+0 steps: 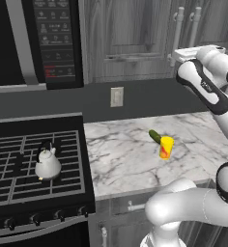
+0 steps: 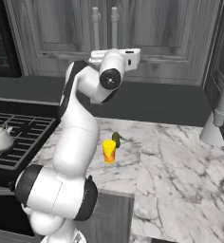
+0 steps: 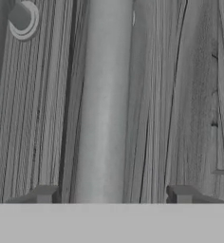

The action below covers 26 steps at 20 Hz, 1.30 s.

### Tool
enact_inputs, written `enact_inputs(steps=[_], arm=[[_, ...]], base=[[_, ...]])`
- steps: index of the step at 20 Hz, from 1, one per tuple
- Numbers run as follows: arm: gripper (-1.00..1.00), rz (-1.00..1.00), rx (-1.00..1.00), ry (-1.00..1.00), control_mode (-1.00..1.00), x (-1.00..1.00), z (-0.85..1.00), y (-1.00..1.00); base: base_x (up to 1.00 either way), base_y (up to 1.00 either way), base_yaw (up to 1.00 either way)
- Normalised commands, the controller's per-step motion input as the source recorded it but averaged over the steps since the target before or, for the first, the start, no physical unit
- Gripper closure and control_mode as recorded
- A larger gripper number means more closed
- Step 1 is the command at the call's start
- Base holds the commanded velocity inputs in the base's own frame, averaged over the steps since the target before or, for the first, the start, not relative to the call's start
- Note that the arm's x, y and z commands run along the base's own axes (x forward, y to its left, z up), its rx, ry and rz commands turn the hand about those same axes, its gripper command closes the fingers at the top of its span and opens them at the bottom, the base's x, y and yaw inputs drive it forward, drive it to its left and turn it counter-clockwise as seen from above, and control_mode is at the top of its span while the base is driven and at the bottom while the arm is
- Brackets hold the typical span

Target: Pick the pan from the cabinet and place it on the stove. Then turn on the stove burner for the pan.

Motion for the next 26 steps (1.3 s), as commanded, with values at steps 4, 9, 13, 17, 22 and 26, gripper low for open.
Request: enact_inputs(steps=[4,9,13,17,22,26], arm=[[1.00,0.00,0.00,0.05,-1.00,0.14,-0.19,0.15],[1.00,0.00,0.00,0.01,-1.00,0.00,-0.08,0.01],[1.00,0.10,0.00,0.03,-1.00,0.16,-0.20,0.07],[1.00,0.16,0.00,0.01,-1.00,0.16,-0.12,0.01],[1.00,0.17,0.00,0.02,-1.00,0.01,0.00,-0.23],[1.00,0.13,0.00,0.00,-1.00,-0.06,0.00,-0.42]], base=[[0.00,0.00,0.00],[0.00,0.00,0.00],[0.00,0.00,0.00],[0.00,0.00,0.00],[0.00,0.00,0.00],[0.00,0.00,0.00]])
